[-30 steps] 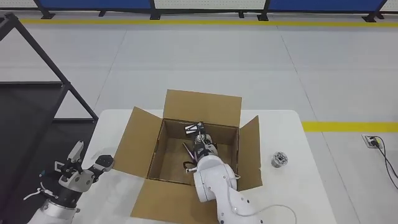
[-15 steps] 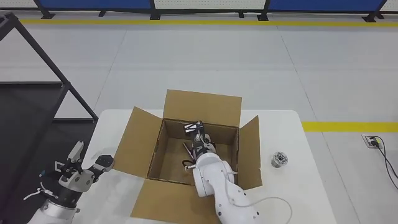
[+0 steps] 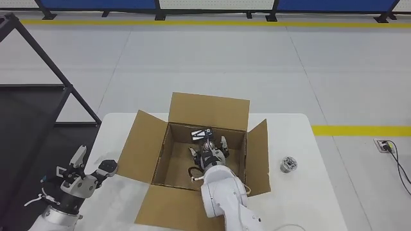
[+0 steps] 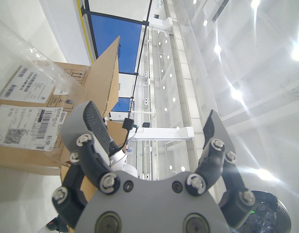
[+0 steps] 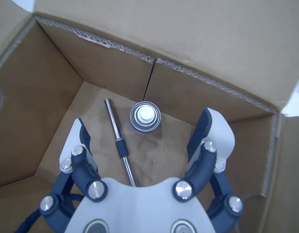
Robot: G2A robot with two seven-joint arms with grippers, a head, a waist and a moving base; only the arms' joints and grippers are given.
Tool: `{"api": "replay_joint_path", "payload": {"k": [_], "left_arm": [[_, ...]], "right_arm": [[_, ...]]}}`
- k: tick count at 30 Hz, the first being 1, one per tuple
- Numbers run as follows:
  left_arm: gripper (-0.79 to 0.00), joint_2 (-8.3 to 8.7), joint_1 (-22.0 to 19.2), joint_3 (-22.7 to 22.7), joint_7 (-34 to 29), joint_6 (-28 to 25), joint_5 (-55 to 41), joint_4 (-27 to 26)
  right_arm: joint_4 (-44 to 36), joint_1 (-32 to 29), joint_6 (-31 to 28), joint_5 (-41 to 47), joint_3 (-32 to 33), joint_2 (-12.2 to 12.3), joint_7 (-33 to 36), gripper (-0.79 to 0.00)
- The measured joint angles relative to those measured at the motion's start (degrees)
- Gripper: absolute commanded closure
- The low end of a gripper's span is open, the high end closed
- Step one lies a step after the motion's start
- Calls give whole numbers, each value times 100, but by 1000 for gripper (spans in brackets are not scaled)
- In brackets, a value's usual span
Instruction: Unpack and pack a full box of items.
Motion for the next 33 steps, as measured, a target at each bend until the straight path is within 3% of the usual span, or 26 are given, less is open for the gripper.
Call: {"api": "replay_joint_path", "payload": {"k": [11,15,23,33], "left_arm": [[-785,0,0,0,0,0,0,0],[-785,0,0,0,0,0,0,0],[-785,0,0,0,0,0,0,0],[-785,0,0,0,0,0,0,0]], "right_arm": [[-3844,-2197,-763,-1068,-217,267,-728,-785],[-4822,-2833,-760,-1286,-47,367,-1203,-785],[-5029,-3211,-256,-545,979,426,-1508,-785],[-5030,-3611,-645,1776,3152,518,-1652,-785]]}}
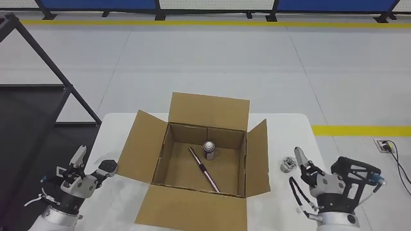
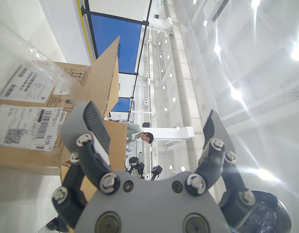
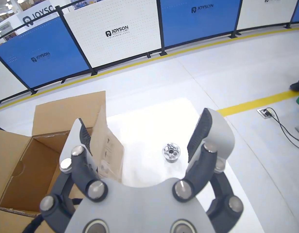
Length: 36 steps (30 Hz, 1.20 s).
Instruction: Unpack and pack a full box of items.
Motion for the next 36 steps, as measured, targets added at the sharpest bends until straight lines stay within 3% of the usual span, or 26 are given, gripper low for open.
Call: {"api": "replay_joint_path", "payload": {"k": [3,8,18,22,36], "left_arm": [[-785,0,0,0,0,0,0,0],[-785,0,0,0,0,0,0,0],[-785,0,0,0,0,0,0,0],[-785,0,0,0,0,0,0,0],[-785,0,0,0,0,0,0,0]], "right_arm": [[10,-44,46,311,472,30,291,-785],[385,259,310,83,653,59,1529,-785],[387,229,300,73,642,60,1196,-785],[913,454,199,-120,578,93,1252,-785],[3127,1699,-1572,613,1471,396,2532,-785]]}}
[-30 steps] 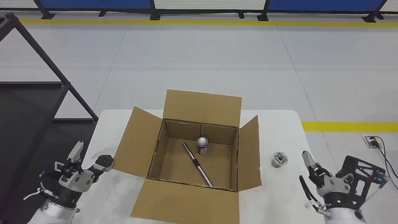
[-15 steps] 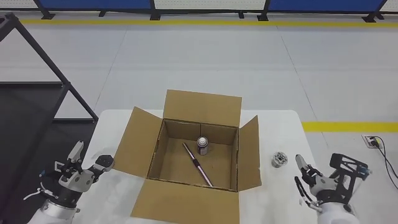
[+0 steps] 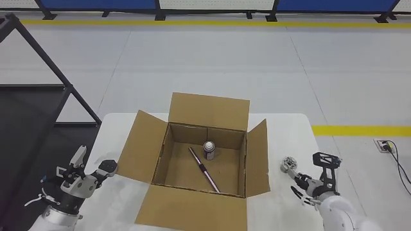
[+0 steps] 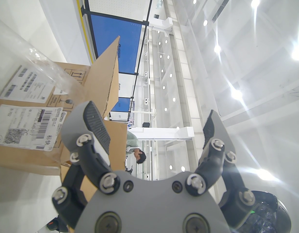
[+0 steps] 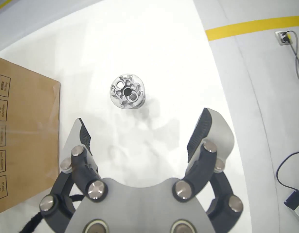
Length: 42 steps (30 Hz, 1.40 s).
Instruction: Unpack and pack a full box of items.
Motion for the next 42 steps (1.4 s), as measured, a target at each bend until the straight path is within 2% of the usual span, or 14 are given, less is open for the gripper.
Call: {"api": "replay_joint_path", "payload": {"k": [8,17,18,20,21,22,24,29,36,42], "left_arm": [[-785,0,0,0,0,0,0,0],[-785,0,0,0,0,0,0,0],[-785,0,0,0,0,0,0,0],[-785,0,0,0,0,0,0,0],[-785,0,0,0,0,0,0,0],[-785,0,0,0,0,0,0,0],[-785,0,0,0,0,0,0,0],[-785,0,0,0,0,0,0,0],[-785,0,0,0,0,0,0,0],[-785,0,0,0,0,0,0,0]], "right_arm": [[919,433,-1066,257,123,189,143,-785],[1576,839,-1242,206,-93,315,-221,-785],[1635,881,-1221,175,-118,327,-240,-736],[1754,962,-1188,147,-166,351,-276,-585],[1794,989,-1186,148,-184,362,-283,-459],[1828,1012,-1184,151,-200,373,-287,-376],[1885,1054,-1167,153,-240,396,-294,-332],[1896,1077,-1056,152,-303,450,-321,-15],[1436,823,-819,363,-185,516,-520,0],[284,358,-677,746,-40,558,-686,0]]}}
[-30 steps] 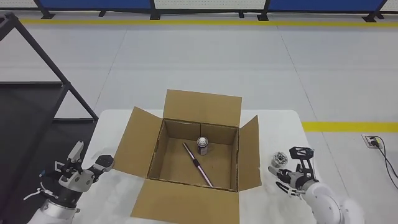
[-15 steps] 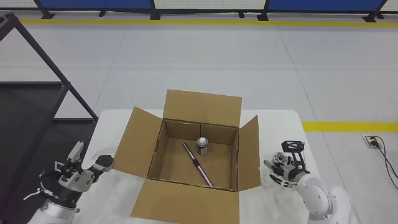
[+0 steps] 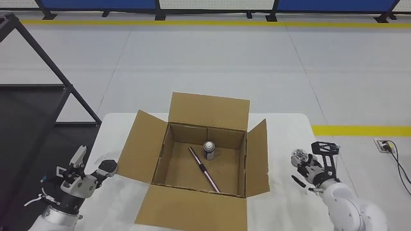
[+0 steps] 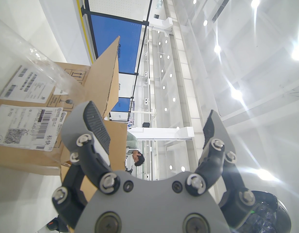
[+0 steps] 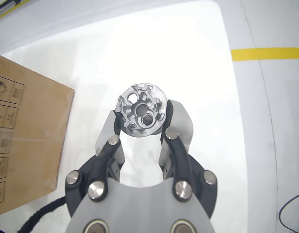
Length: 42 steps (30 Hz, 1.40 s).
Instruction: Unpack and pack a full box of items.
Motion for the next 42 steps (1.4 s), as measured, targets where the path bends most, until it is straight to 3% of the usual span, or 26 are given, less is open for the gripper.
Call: {"api": "replay_joint_path", "payload": {"k": [8,18,25,32,42], "left_arm": [[-785,0,0,0,0,0,0,0],[-785,0,0,0,0,0,0,0],[-785,0,0,0,0,0,0,0],[-785,0,0,0,0,0,0,0],[-785,0,0,0,0,0,0,0]], "right_arm": [[-2064,-764,83,374,-289,18,-120,0],[-3397,-1101,-55,436,-1238,66,-67,0],[-3273,-784,334,-61,-2412,62,268,0],[-2295,-40,1179,-232,-3380,-20,552,0],[-1142,411,2060,127,-3794,-119,480,0]]}}
